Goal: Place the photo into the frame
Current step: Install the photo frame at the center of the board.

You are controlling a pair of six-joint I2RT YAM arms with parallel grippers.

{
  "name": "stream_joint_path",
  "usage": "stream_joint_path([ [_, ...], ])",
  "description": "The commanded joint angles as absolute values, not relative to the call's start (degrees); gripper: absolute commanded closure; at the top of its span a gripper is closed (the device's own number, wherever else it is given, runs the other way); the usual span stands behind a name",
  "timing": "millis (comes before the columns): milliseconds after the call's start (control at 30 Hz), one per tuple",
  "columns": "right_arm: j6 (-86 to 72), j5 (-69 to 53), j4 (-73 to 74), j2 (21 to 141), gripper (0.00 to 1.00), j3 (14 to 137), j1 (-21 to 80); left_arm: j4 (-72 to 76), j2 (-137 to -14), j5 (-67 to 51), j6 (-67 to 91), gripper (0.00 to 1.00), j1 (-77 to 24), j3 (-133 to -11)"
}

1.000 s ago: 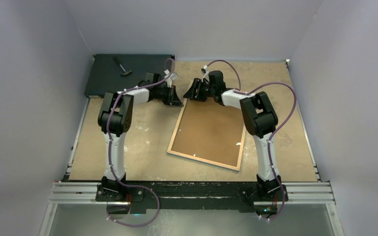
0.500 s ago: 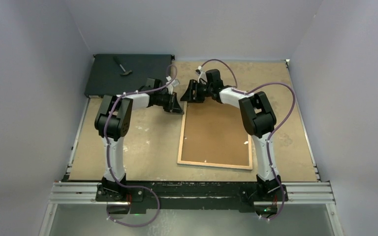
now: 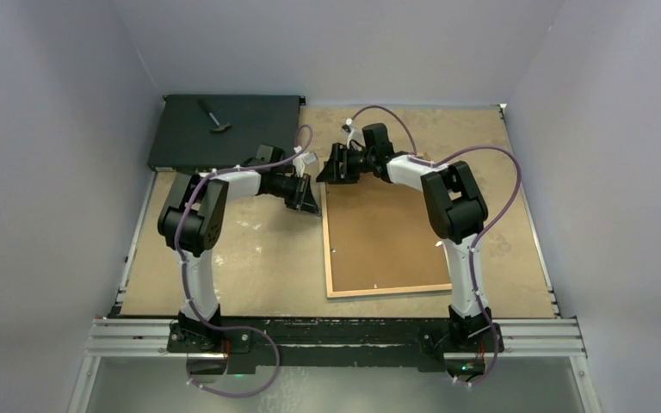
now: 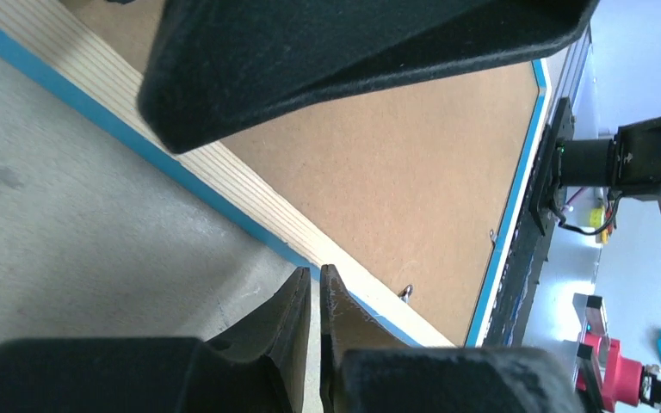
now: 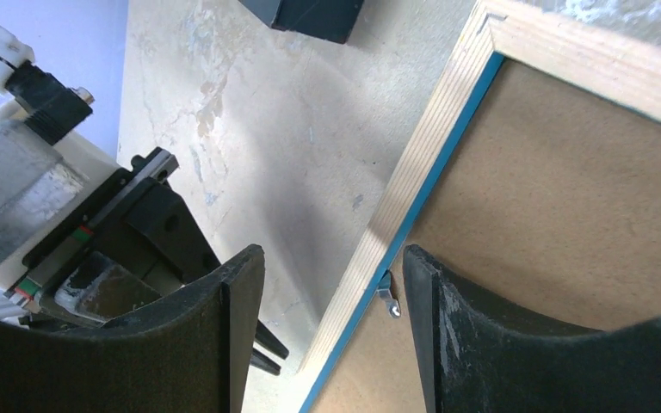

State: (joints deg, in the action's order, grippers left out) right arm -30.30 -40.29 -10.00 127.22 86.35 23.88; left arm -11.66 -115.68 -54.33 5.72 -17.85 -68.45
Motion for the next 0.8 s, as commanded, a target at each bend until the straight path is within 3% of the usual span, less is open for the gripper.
stream_joint_path([
  [0,-25.47,-42.32,-6.29,124.97,0.36,90.39,23.25,-8.59,-113.03,-53.22,8.51,0.93,-16.67,-70.80],
  [400,-16.88,-50.35,0.79,129.55,0.38,92.17,22.79,2.05,-121.15,-55.81,18.59,0.91,-15.56,-74.34],
  [767,-12.93,-49.94,4.28,132.08,0.40,94.29,22.76,1.11,-122.87,-52.74,17.29,0.98,-15.64,-74.42],
])
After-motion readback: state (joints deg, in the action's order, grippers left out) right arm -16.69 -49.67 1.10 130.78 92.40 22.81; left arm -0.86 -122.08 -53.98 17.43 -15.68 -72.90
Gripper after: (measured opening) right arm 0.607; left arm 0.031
